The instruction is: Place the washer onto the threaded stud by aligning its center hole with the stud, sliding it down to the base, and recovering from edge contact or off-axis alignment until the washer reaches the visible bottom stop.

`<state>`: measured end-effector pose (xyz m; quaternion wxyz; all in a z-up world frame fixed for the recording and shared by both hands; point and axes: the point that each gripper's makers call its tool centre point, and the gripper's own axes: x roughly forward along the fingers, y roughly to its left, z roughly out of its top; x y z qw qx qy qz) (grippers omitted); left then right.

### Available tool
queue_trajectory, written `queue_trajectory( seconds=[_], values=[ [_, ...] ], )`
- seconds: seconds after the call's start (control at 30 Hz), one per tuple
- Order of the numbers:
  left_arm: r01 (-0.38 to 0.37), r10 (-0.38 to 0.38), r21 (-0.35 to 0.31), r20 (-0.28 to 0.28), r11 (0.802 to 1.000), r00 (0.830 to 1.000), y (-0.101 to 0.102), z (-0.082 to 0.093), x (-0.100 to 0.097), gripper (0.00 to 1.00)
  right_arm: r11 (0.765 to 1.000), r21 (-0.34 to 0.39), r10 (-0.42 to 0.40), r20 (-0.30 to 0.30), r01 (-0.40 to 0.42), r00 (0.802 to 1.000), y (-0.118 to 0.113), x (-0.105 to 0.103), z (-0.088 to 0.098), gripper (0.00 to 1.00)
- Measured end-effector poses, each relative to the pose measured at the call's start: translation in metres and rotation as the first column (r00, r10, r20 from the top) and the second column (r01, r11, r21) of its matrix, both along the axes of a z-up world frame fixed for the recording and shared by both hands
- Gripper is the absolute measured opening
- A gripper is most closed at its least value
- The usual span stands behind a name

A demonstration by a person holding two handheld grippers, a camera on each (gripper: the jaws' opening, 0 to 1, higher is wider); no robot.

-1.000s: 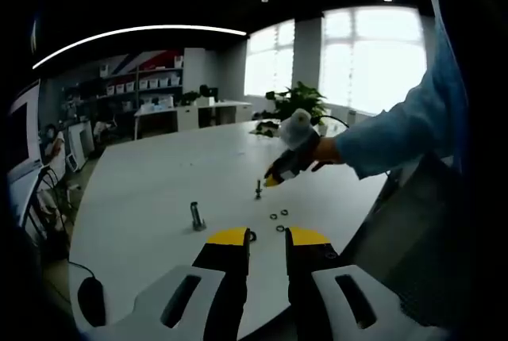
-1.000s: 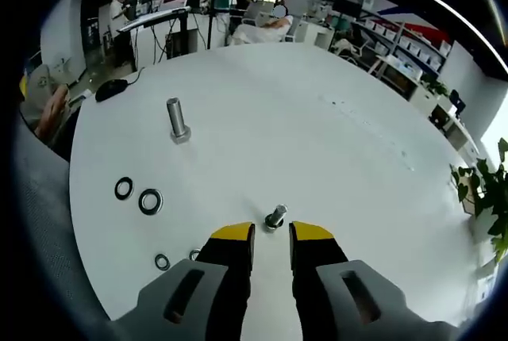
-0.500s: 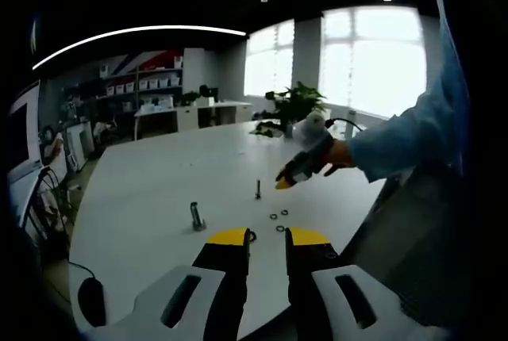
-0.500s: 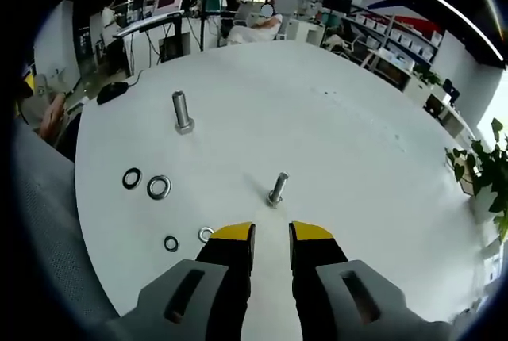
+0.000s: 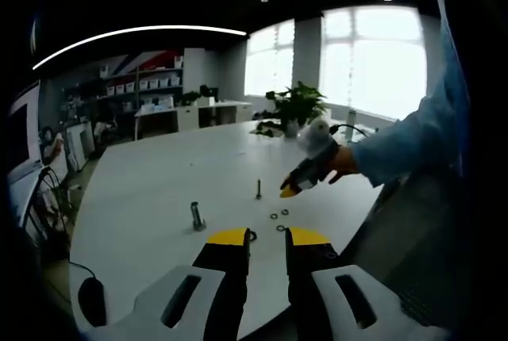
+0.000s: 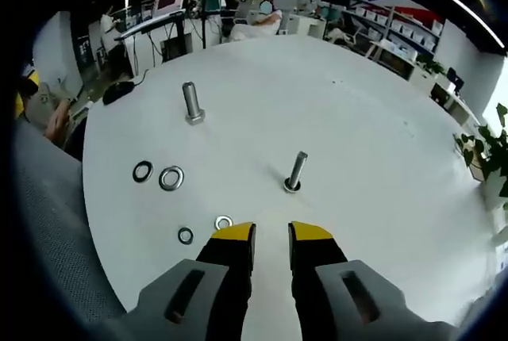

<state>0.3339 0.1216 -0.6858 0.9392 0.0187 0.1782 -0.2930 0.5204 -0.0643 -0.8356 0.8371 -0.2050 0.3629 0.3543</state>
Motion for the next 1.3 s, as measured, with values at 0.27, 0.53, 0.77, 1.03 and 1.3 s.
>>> queue_trajectory(
  seconds=[0.27, 0.53, 0.77, 1.03, 1.3],
  values=[
    [-0.003, 0.003, 0.000, -0.001, 1.000, 1.000, 0.001, 0.000, 0.000, 0.16, 1.000, 0.000, 0.028, -0.043, -0.028, 0.999, 0.007, -0.015, -0.014, 0.19],
    [-0.009, 0.009, 0.000, 0.002, 1.000, 1.000, 0.002, 0.000, 0.000, 0.16, 1.000, -0.006, 0.027, -0.094, -0.027, 0.995, 0.003, -0.026, -0.030, 0.19],
    [-0.012, 0.012, -0.001, 0.002, 1.000, 1.000, 0.002, 0.000, 0.001, 0.16, 1.000, 0.002, 0.004, -0.115, -0.004, 0.993, 0.002, -0.030, -0.039, 0.19],
    [-0.016, 0.016, -0.001, -0.001, 1.000, 1.000, 0.003, 0.000, 0.001, 0.16, 1.000, 0.000, 0.019, -0.096, -0.019, 0.995, 0.007, -0.032, -0.035, 0.17],
    [-0.015, 0.015, 0.001, -0.005, 1.000, 1.000, 0.002, -0.001, 0.001, 0.16, 1.000, -0.002, 0.017, -0.103, -0.017, 0.995, 0.006, -0.031, -0.036, 0.15]
  ],
)
